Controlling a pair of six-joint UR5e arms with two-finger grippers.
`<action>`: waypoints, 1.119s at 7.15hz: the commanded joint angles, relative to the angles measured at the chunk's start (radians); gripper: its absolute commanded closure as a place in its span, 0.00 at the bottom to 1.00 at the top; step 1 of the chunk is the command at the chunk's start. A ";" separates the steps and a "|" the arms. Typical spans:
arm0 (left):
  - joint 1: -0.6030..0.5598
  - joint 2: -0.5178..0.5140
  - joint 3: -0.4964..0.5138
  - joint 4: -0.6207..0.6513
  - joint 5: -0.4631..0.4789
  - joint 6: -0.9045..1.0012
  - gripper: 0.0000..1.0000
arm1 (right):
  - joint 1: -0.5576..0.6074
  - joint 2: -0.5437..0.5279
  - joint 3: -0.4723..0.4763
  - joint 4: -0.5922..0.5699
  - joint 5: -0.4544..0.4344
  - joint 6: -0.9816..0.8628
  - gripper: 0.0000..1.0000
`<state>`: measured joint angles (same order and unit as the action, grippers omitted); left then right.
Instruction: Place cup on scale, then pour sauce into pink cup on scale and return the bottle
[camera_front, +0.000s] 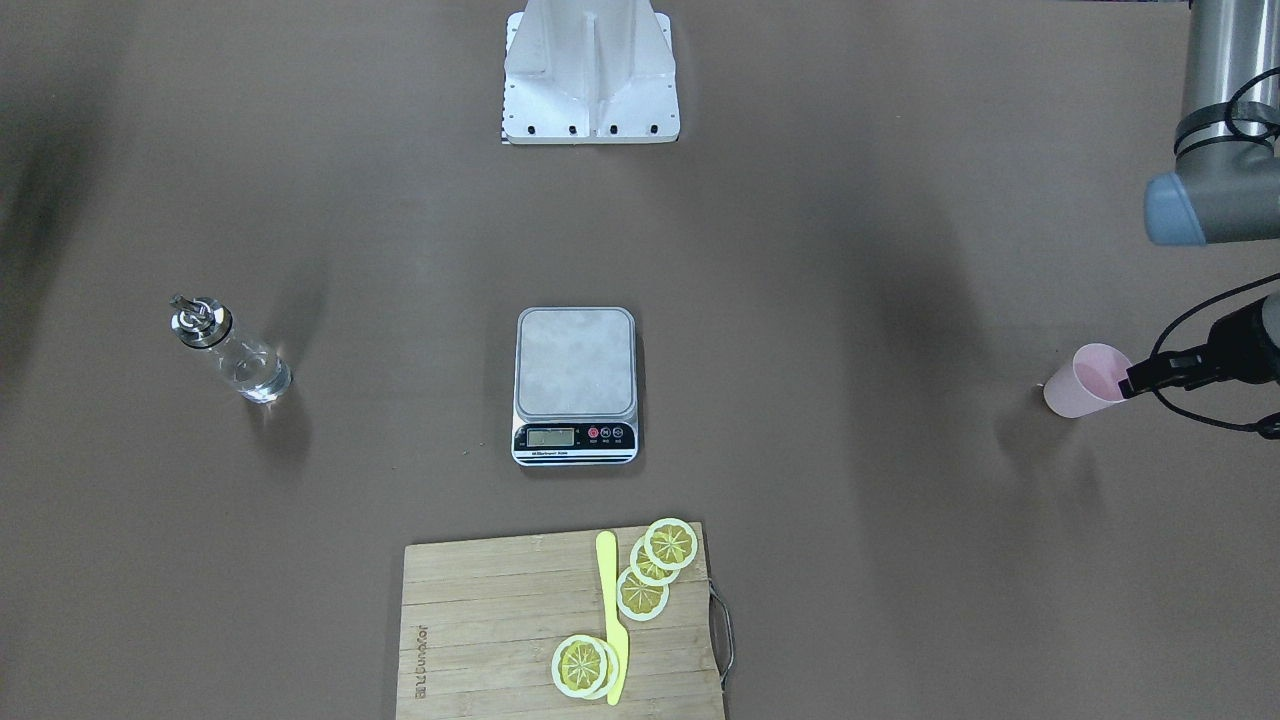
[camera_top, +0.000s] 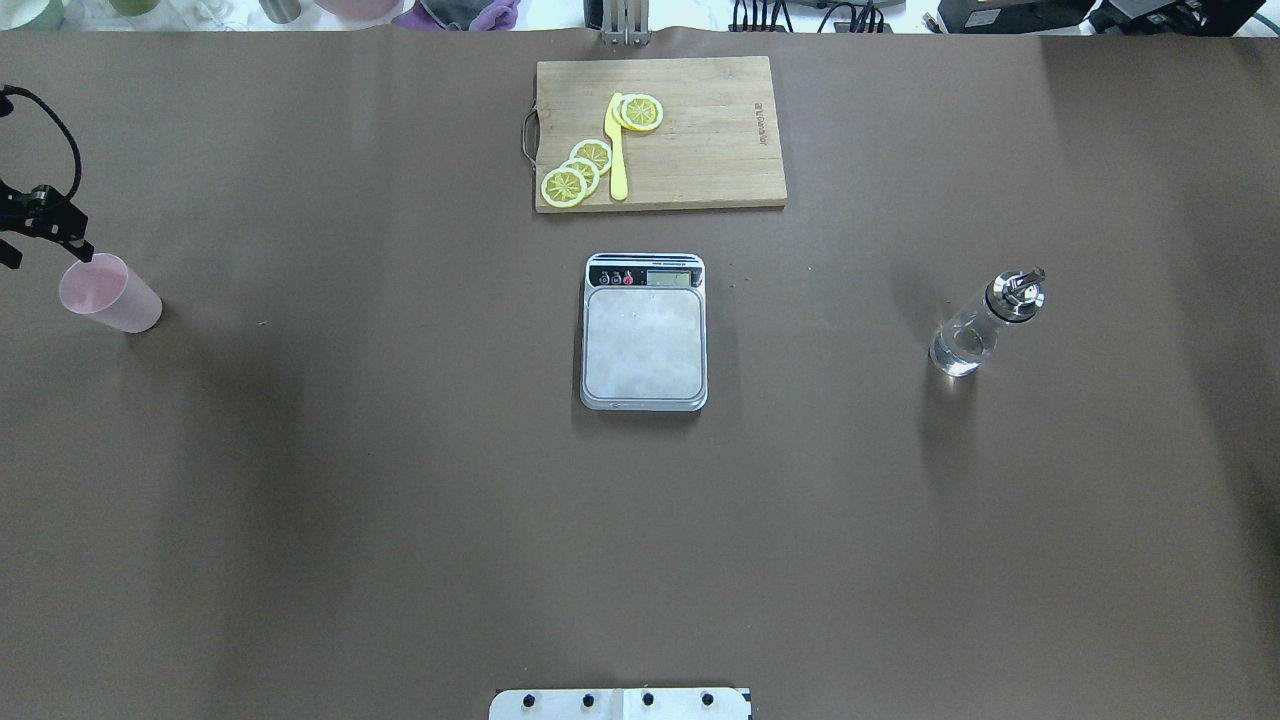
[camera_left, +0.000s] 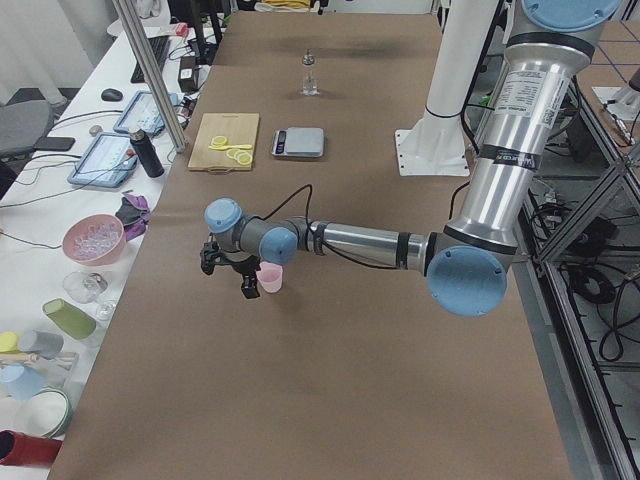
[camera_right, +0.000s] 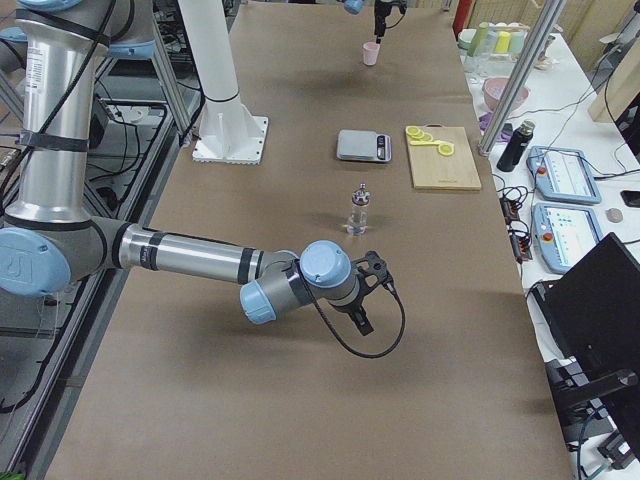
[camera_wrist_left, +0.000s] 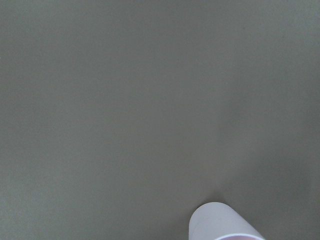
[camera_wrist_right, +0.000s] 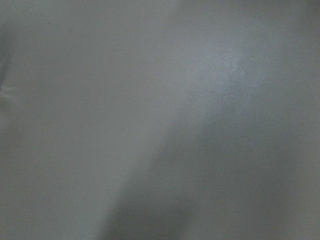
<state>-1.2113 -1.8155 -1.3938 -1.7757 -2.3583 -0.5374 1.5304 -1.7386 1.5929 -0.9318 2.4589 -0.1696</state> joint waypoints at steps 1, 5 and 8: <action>0.026 0.005 -0.019 -0.004 0.001 -0.024 0.16 | -0.038 0.011 -0.122 0.252 0.043 -0.051 0.00; 0.027 0.064 -0.019 -0.083 -0.001 -0.013 0.40 | -0.046 0.094 -0.321 0.533 0.260 -0.042 0.00; 0.027 0.065 -0.030 -0.079 -0.003 -0.019 0.57 | -0.059 0.154 -0.315 0.550 0.296 -0.025 0.00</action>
<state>-1.1843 -1.7510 -1.4168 -1.8565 -2.3606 -0.5529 1.4801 -1.6113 1.2760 -0.3873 2.7463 -0.2049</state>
